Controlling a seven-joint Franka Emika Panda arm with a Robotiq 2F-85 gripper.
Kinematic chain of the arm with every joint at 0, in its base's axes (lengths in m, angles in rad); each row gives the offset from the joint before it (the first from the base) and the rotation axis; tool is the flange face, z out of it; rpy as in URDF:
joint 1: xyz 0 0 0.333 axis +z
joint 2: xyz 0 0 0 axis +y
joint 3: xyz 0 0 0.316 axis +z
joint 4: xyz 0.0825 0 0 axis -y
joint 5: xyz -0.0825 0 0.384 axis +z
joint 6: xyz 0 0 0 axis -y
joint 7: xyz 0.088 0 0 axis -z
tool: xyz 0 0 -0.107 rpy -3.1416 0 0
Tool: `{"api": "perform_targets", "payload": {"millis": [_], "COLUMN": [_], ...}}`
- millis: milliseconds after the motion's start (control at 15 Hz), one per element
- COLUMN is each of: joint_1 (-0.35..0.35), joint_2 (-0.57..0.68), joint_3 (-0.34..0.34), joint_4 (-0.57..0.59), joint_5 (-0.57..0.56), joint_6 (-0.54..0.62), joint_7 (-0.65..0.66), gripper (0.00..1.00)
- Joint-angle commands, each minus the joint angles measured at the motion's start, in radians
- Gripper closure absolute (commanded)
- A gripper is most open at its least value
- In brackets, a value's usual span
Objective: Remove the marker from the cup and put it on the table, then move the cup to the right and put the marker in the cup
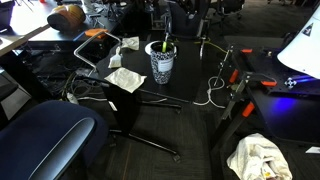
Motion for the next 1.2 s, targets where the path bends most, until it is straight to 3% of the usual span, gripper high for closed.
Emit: {"api": "perform_targets", "payload": {"millis": [0,133,333,600,733,800,867,933,1000,1133], "joint_1": [-0.018,-0.026,-0.038,-0.047,-0.048,-0.049,-0.049,-0.049,-0.05,-0.052], "joint_2": [0.006,0.016,0.046,0.099,0.124,0.133,0.14,0.144,0.147,0.149], "joint_3": [-0.007,-0.01,-0.014,-0.015,-0.015,-0.014,-0.014,-0.013,-0.013,-0.012], "joint_4": [-0.013,-0.015,-0.017,-0.011,-0.005,-0.003,-0.001,0.001,0.003,0.008], "joint_5": [-0.059,-0.084,-0.115,-0.141,-0.149,-0.15,-0.15,-0.152,-0.152,-0.148], "joint_6": [0.047,0.061,0.09,0.125,0.138,0.145,0.151,0.156,0.159,0.161], "joint_7": [-0.017,-0.019,-0.022,-0.023,-0.019,-0.02,-0.02,-0.019,-0.022,-0.025], "gripper": [0.2,0.33,0.38,0.32,0.36,0.42,0.43,0.53,0.51,0.62]}}
